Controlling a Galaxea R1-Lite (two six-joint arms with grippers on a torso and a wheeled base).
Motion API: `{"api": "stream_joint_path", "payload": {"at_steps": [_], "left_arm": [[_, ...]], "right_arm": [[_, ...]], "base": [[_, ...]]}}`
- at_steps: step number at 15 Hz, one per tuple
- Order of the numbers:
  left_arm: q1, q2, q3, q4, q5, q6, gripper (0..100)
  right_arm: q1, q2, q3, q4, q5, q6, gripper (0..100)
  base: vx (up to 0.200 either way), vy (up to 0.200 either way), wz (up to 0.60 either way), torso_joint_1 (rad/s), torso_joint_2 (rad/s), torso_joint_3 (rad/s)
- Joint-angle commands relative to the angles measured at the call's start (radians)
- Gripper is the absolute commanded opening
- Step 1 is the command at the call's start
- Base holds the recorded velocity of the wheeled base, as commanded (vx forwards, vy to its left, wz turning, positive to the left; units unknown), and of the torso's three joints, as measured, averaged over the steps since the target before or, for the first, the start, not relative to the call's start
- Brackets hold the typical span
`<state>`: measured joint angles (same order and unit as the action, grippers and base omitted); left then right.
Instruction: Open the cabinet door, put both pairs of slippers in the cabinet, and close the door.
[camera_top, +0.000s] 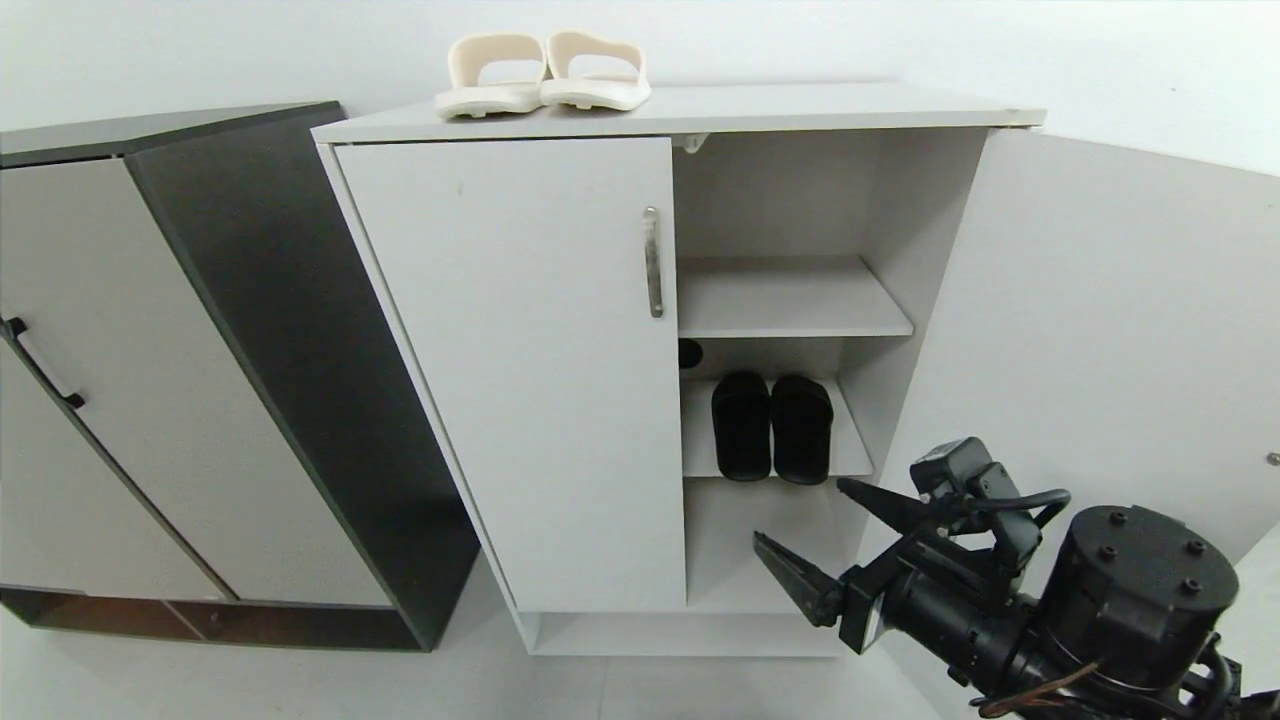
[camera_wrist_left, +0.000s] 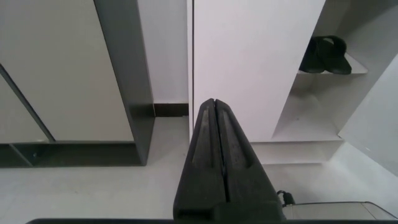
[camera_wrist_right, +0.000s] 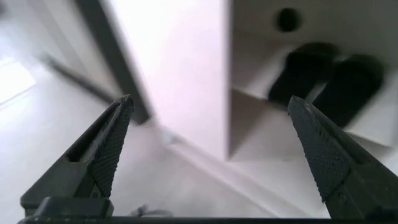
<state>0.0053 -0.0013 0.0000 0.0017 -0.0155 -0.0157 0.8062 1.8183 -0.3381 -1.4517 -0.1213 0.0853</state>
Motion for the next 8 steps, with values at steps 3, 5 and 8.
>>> {"api": "stream_joint_path", "payload": {"at_steps": [3,5,8], "left_arm": [[0.001,0.001,0.000,0.000,0.000,0.000,0],[0.001,0.001,0.000,0.000,0.000,0.000,0],[0.001,0.001,0.000,0.000,0.000,-0.001,0]], "right_arm": [[-0.002,-0.028,0.011,0.007,0.000,0.002,100],[-0.002,-0.028,0.017,0.007,0.002,0.002,100],[-0.004,-0.025,0.021,0.007,0.002,0.002,100]], "base": [[0.000,0.067,0.00,0.005,0.00,0.028],[0.000,0.200,0.00,0.002,0.00,0.044],[0.000,0.200,0.00,0.001,0.00,0.007]]}}
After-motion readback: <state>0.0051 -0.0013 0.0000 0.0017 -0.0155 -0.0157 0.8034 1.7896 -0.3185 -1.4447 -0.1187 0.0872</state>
